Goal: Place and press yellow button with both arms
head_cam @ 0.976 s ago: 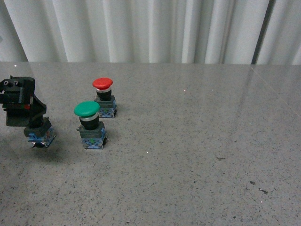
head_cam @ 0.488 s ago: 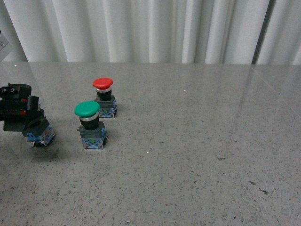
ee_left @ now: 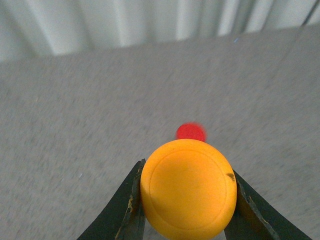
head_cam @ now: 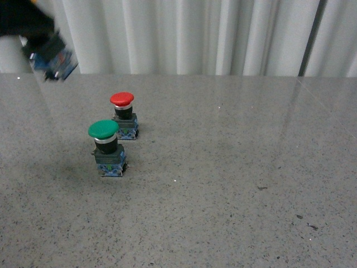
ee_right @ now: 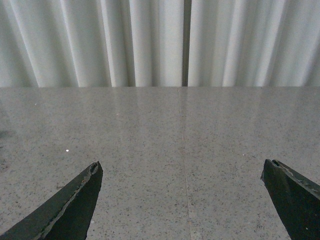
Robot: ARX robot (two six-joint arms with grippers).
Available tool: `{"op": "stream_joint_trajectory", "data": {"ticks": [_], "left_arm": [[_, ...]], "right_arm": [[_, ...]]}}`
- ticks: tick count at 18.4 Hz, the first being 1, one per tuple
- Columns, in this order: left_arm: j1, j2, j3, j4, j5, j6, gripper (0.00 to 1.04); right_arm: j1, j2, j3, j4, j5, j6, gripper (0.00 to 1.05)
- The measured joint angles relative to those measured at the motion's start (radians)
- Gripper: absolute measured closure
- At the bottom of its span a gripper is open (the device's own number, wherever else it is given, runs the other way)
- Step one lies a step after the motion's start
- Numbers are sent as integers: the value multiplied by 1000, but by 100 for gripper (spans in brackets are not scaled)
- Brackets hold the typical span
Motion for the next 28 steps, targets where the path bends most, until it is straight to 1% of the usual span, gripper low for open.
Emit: {"op": "stream_joint_trajectory", "data": {"ticks": [1, 3, 6, 7, 12, 15, 19, 23, 28], "left_arm": [[-66, 2, 48, 10, -14, -16, 68], [-170, 68, 94, 37, -37, -47, 68], [-269, 187, 118, 78, -42, -117, 68], [-289, 220, 126, 93, -46, -138, 68], [-319, 382, 179, 148, -26, -238, 68], [-357, 510, 237, 150, -27, -287, 69], [-411, 562, 262, 162, -30, -323, 69], [-432, 623, 275, 137, -87, -361, 69], [-450, 655, 283, 143, -116, -405, 69]], "right_arm": [[0, 0, 0, 0, 0, 0, 7], [0, 0, 0, 0, 0, 0, 7], [0, 0, 0, 0, 0, 0, 7], [0, 0, 0, 0, 0, 0, 7], [0, 0, 0, 0, 0, 0, 7], [0, 0, 0, 0, 0, 0, 7], [0, 0, 0, 0, 0, 0, 7], [0, 0, 0, 0, 0, 0, 7], [0, 0, 0, 0, 0, 0, 7]]}}
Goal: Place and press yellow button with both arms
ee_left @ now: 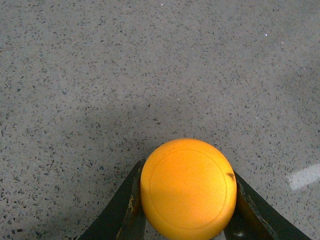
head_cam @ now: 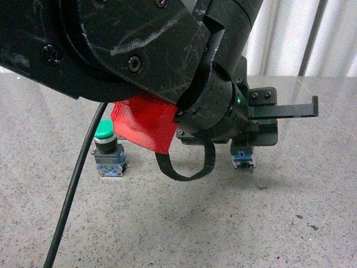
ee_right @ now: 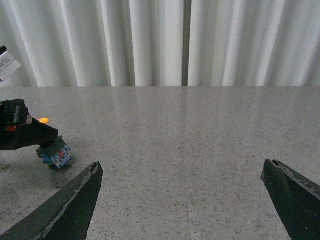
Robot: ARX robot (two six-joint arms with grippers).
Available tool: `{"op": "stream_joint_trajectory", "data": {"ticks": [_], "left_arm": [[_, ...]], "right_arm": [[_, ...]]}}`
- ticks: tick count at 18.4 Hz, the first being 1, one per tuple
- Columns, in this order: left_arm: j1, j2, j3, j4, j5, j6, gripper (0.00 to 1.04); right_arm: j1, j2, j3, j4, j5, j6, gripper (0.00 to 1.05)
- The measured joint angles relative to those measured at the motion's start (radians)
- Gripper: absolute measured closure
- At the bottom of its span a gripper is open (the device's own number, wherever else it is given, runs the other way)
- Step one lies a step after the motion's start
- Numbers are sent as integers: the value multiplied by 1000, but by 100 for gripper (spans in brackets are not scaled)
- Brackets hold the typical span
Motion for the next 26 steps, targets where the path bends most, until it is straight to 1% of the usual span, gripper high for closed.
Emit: {"op": "stream_joint_trajectory", "data": {"ticks": [2, 4, 8, 9, 10, 13, 14, 15, 16, 19, 21, 23, 24, 26], "left_arm": [[-3, 14, 18, -4, -11, -16, 69], [-3, 25, 24, -13, -45, -26, 69], [2, 29, 30, -17, -59, -47, 69], [2, 29, 30, -18, -51, -49, 59], [2, 29, 30, -19, -47, -49, 39], [2, 29, 30, -16, -39, -49, 18], [3, 26, 30, -13, -37, -49, 9], [8, 17, 29, -12, -36, -49, 5], [11, 1, 27, -10, -34, -48, 8], [29, -69, 25, -3, -34, -40, 7], [53, -141, 8, 19, -42, 2, 7], [92, -258, -56, 65, -89, 134, 7], [124, -332, -95, 51, -106, 222, 7], [169, -438, -164, 79, -146, 328, 7]], "right_arm": [[0, 0, 0, 0, 0, 0, 7], [0, 0, 0, 0, 0, 0, 7], [0, 0, 0, 0, 0, 0, 7], [0, 0, 0, 0, 0, 0, 7], [0, 0, 0, 0, 0, 0, 7], [0, 0, 0, 0, 0, 0, 7], [0, 0, 0, 0, 0, 0, 7], [0, 0, 0, 0, 0, 0, 7], [0, 0, 0, 0, 0, 0, 7], [0, 0, 0, 0, 0, 0, 7], [0, 0, 0, 0, 0, 0, 7], [0, 0, 0, 0, 0, 0, 7], [0, 0, 0, 0, 0, 0, 7], [0, 0, 0, 0, 0, 0, 7]]}}
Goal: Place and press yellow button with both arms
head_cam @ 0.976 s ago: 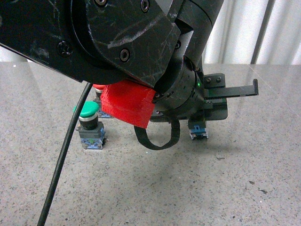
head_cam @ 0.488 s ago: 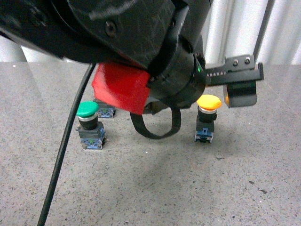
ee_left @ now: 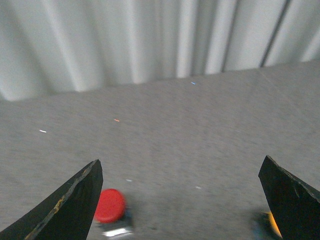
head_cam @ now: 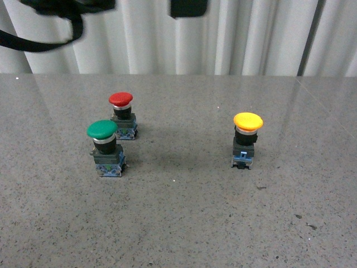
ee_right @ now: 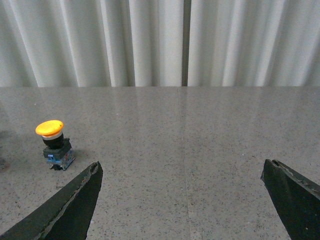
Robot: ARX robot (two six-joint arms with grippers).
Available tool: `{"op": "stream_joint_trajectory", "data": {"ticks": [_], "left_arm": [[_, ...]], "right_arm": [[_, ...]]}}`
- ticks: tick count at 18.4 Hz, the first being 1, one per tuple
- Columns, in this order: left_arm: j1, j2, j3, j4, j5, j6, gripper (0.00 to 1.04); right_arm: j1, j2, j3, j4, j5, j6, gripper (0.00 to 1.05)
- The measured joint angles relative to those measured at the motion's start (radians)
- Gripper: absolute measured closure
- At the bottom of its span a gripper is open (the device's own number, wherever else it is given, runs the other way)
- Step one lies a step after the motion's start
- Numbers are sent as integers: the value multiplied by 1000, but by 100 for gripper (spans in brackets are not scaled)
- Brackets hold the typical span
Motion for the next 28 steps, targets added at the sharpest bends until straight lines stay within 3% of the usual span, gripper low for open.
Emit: {"op": "stream_joint_trajectory", "data": {"ticks": [3, 4, 7, 11, 14, 20, 22, 28], "left_arm": [[79, -213, -112, 11, -48, 174, 7], [89, -265, -160, 95, -88, 180, 11], [210, -544, -441, 211, -44, 78, 44], [284, -641, -646, 257, 47, 49, 80], [334, -732, -733, 282, 91, 47, 101], [406, -866, -859, 263, 172, 45, 101], [496, -917, -890, 242, 234, 44, 101], [489, -1056, -950, 165, 251, 44, 101]], "right_arm": [[0, 0, 0, 0, 0, 0, 7], [0, 0, 0, 0, 0, 0, 7], [0, 0, 0, 0, 0, 0, 7], [0, 0, 0, 0, 0, 0, 7], [0, 0, 0, 0, 0, 0, 7], [0, 0, 0, 0, 0, 0, 7], [0, 0, 0, 0, 0, 0, 7], [0, 0, 0, 0, 0, 0, 7]]}}
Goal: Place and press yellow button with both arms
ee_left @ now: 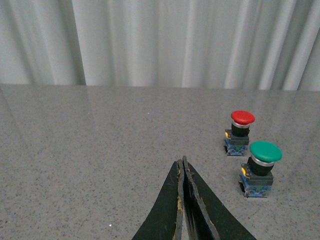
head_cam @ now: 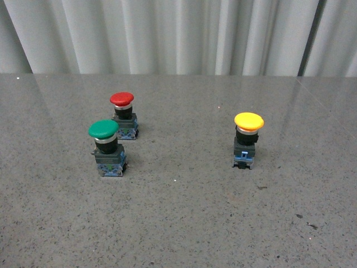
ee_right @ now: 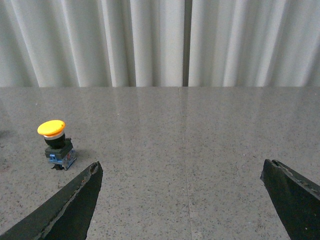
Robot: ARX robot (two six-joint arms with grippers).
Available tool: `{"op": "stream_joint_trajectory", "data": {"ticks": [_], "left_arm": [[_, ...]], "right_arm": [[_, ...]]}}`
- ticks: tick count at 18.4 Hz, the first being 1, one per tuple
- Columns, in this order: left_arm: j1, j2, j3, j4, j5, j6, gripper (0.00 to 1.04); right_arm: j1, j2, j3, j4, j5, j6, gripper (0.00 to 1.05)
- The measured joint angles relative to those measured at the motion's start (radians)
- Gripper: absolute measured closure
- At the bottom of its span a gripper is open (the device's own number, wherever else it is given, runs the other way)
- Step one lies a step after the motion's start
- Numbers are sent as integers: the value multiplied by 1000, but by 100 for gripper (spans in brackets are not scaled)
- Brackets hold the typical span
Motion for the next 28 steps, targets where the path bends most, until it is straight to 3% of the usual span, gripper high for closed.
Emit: {"op": "stream_joint_trajectory", "data": {"ticks": [15, 16, 28], "left_arm": [[0, -243, -43, -185, 0, 0, 101], [0, -345, -42, -343, 3, 0, 101], [0, -395, -42, -349, 0, 0, 101]], "right_arm": [[0, 0, 0, 0, 0, 0, 7], [0, 0, 0, 0, 0, 0, 7], [0, 0, 0, 1, 0, 0, 7]]}}
